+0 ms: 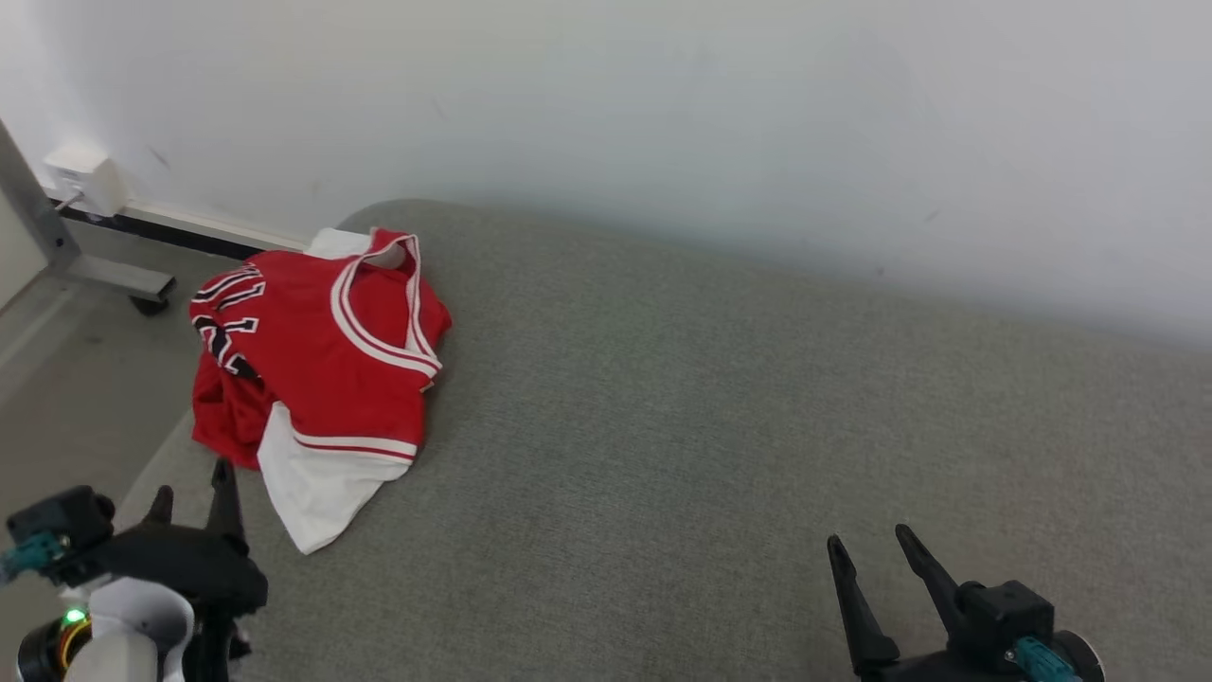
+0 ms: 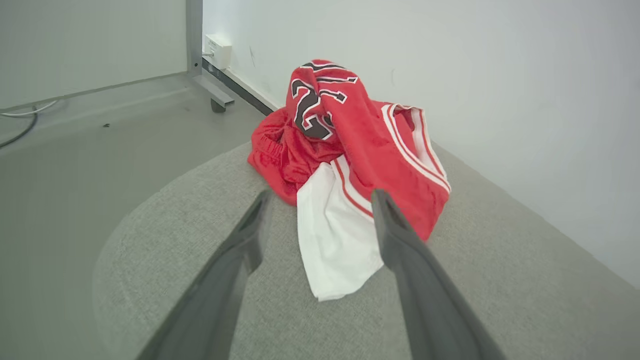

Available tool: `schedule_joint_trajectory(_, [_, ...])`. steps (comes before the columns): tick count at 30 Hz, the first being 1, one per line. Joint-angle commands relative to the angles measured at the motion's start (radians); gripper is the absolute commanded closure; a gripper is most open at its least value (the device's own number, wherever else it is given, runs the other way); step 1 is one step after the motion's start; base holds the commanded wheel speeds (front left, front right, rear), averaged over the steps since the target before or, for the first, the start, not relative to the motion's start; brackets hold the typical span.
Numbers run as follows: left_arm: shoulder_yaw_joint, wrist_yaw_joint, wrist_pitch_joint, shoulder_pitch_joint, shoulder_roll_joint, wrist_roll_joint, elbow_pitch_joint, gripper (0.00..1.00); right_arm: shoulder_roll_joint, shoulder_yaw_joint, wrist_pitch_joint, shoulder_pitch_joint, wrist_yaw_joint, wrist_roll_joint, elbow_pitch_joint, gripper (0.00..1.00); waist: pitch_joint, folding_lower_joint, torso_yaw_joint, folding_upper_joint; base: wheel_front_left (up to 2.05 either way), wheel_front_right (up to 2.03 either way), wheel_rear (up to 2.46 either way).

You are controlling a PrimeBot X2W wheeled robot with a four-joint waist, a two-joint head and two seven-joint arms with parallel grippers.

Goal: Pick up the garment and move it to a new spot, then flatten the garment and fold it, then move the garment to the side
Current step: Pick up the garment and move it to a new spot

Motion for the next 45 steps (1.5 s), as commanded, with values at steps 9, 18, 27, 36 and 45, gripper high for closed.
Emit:
schedule_joint_trajectory(9, [0.062,0.046,0.16,-0.18,0.078,-0.087,0.103,0.0,-0.003,0.004,0.034,-0.042,-0.002,-0.028,-0.076,0.0,0.233,0.0,-0.266,-0.0001,0.0,0.0,0.0])
schedule_joint_trajectory(18, [0.081,0.135,0.224,-0.192,0.168,-0.061,0.143,0.0,-0.003,0.008,0.042,-0.057,-0.002,-0.03,-0.103,0.0,0.287,0.0,-0.354,-0.0001,0.0,0.0,0.0])
schedule_joint_trajectory(27, [0.063,0.153,0.239,-0.161,0.204,-0.038,0.15,1.0,-0.003,0.005,0.037,-0.049,-0.002,-0.019,-0.095,0.0,0.276,0.0,-0.373,-0.0001,0.0,0.0,0.0])
schedule_joint_trajectory(36, [0.053,0.14,0.233,-0.122,0.259,-0.022,0.05,1.0,-0.003,0.022,0.021,-0.031,-0.002,0.016,-0.061,0.0,0.177,0.0,-0.331,-0.0001,0.0,0.0,0.0])
schedule_joint_trajectory(45, [0.032,0.115,0.375,-0.14,0.345,-0.028,-0.224,1.0,-0.003,0.038,-0.026,0.002,-0.002,0.079,0.009,0.0,0.045,0.0,-0.289,-0.0001,0.0,0.0,0.0])
